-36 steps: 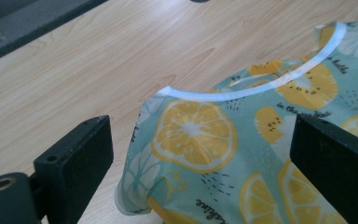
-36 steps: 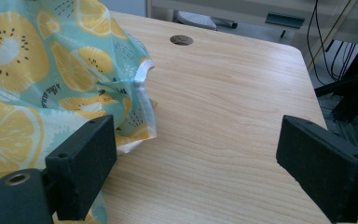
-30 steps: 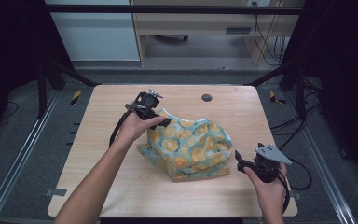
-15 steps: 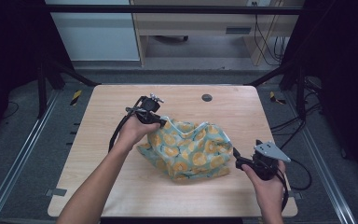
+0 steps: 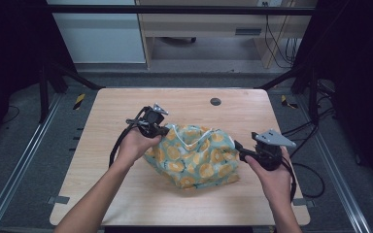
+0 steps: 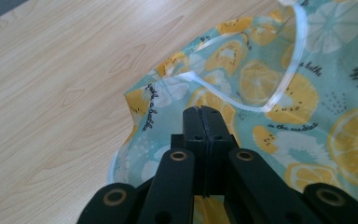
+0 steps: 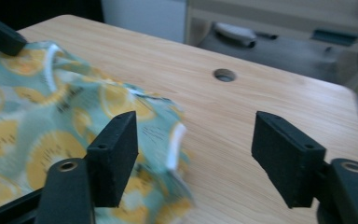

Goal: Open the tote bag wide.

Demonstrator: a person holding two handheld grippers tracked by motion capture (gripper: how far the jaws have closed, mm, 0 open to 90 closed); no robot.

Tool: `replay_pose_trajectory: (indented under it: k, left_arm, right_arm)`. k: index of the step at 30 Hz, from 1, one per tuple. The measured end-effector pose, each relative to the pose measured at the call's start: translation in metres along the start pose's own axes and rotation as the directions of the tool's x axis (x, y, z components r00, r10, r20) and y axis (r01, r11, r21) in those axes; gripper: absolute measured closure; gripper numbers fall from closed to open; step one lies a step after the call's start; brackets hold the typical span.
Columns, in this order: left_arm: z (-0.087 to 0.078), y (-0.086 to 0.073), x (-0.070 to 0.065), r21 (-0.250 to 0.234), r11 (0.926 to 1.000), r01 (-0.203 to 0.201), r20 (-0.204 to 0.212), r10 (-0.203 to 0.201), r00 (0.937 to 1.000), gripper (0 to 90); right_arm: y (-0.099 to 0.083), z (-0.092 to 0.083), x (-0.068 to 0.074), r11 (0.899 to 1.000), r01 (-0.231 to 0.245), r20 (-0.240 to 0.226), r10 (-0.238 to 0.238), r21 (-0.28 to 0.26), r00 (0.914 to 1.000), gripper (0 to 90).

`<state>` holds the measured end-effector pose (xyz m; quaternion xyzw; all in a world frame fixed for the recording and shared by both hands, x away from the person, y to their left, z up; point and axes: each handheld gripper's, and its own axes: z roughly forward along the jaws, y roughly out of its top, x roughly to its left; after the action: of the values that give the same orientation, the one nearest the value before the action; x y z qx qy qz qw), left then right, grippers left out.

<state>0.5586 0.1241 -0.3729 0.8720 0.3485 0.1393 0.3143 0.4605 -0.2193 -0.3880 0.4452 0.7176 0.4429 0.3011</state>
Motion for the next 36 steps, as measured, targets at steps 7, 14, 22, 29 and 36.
replay_pose_trajectory:
  k: [7,14,22,29,36]
  left_arm:
    - [-0.006,0.002,-0.009,-0.044,0.9988,-0.021,0.011,0.021,0.9997,90.0]
    - [-0.012,0.004,-0.014,-0.069,0.9972,-0.029,0.018,0.030,0.9994,90.0]
    - [-0.019,0.004,-0.019,-0.100,0.9939,-0.047,0.017,0.049,0.9986,90.0]
    - [-0.027,0.000,-0.018,-0.123,0.9913,-0.047,0.015,0.049,0.9987,90.0]
    - [-0.033,-0.003,-0.023,-0.151,0.9871,-0.054,0.015,0.057,0.9983,90.0]
  right_arm:
    - [0.028,0.029,0.021,0.998,0.019,-0.100,-0.012,0.067,0.9949,30.9]
    - [0.044,0.067,0.040,0.987,0.010,-0.152,0.015,0.158,0.9883,25.3]
    - [0.045,0.093,0.057,0.960,0.052,-0.149,-0.011,0.276,0.9887,20.4]
    - [0.034,0.081,0.052,0.941,0.092,-0.146,-0.047,0.327,0.9882,36.3]
    - [0.020,0.063,0.050,0.948,0.094,-0.196,-0.034,0.305,0.9800,67.1]
